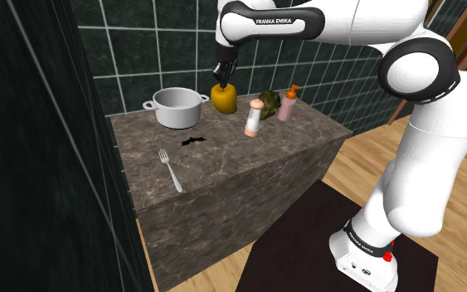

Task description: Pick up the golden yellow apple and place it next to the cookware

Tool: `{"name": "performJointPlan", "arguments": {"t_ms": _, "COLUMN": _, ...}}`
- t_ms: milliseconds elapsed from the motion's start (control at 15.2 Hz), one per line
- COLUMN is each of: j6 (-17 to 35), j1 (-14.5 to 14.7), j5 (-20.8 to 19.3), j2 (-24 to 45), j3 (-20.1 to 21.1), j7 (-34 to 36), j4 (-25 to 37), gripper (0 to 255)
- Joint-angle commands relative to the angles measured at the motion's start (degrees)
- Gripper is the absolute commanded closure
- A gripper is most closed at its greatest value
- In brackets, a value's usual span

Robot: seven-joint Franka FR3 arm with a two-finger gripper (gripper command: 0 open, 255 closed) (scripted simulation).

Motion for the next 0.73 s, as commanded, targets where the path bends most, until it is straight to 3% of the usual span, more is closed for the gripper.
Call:
{"name": "performJointPlan", "arguments": {"t_ms": 0, "j6": 1.6, "j1": 0.0, "j5": -0.1, "j2": -0.1, "j3": 0.0, "j7": 0.2, "j4": -1.6, "gripper": 255}}
{"name": "performJointPlan", "arguments": {"t_ms": 660, "j6": 9.0, "j1": 0.0, "j5": -0.5, "j2": 0.4, "j3": -0.1, "j7": 1.3, "j4": -8.6, "gripper": 255}}
